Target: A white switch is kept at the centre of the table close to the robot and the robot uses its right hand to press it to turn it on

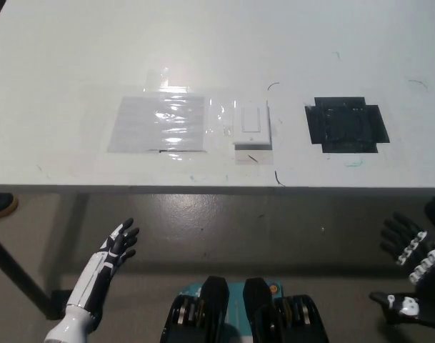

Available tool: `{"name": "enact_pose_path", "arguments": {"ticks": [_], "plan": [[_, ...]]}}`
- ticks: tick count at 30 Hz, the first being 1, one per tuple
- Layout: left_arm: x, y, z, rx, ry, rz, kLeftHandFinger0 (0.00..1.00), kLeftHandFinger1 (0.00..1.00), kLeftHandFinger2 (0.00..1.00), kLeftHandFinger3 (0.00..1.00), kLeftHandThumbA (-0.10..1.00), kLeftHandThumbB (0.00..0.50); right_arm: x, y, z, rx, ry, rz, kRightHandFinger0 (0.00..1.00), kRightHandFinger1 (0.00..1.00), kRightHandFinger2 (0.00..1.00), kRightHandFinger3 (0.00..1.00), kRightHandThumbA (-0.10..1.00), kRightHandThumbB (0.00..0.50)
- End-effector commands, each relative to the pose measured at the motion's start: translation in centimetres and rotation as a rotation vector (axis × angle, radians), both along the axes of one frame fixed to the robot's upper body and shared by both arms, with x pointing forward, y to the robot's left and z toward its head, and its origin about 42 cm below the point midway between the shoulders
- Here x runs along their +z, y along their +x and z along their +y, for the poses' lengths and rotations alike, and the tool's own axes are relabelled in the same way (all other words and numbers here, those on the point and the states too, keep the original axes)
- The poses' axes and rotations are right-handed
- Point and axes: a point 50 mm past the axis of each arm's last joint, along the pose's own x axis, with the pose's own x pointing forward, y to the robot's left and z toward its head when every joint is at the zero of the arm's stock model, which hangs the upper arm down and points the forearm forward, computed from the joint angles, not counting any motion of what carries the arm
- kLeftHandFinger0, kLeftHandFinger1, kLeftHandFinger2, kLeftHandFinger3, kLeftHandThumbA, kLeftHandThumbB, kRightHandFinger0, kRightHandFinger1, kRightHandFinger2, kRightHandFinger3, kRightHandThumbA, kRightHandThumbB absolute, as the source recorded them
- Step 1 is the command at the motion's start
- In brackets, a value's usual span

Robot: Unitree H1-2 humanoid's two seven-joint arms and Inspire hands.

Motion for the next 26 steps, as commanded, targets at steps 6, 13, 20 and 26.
{"name": "enact_pose_path", "arguments": {"ticks": [6,13,20,26], "plan": [[1.2,0.0,0.1,-0.026,0.021,-0.061,1.0,1.0,1.0,1.0,1.0,0.088,-3.2,0.6,1.8,-0.167,0.096,-0.048,1.0,1.0,1.0,1.0,1.0,0.155],[1.2,-0.2,0.4,-0.016,0.029,-0.055,1.0,1.0,1.0,1.0,1.0,0.092,-4.3,0.0,1.8,-0.184,0.021,-0.054,1.0,1.0,1.0,1.0,1.0,0.166],[0.8,-0.3,0.7,-0.006,0.028,-0.04,1.0,1.0,1.0,1.0,1.0,0.101,-4.9,-0.4,2.2,-0.185,-0.043,-0.059,1.0,1.0,1.0,1.0,1.0,0.167],[0.7,-0.2,0.9,-0.005,0.04,-0.04,1.0,1.0,1.0,1.0,1.0,0.095,-4.8,-0.4,2.5,-0.191,-0.072,-0.066,1.0,1.0,1.0,1.0,1.0,0.165]]}}
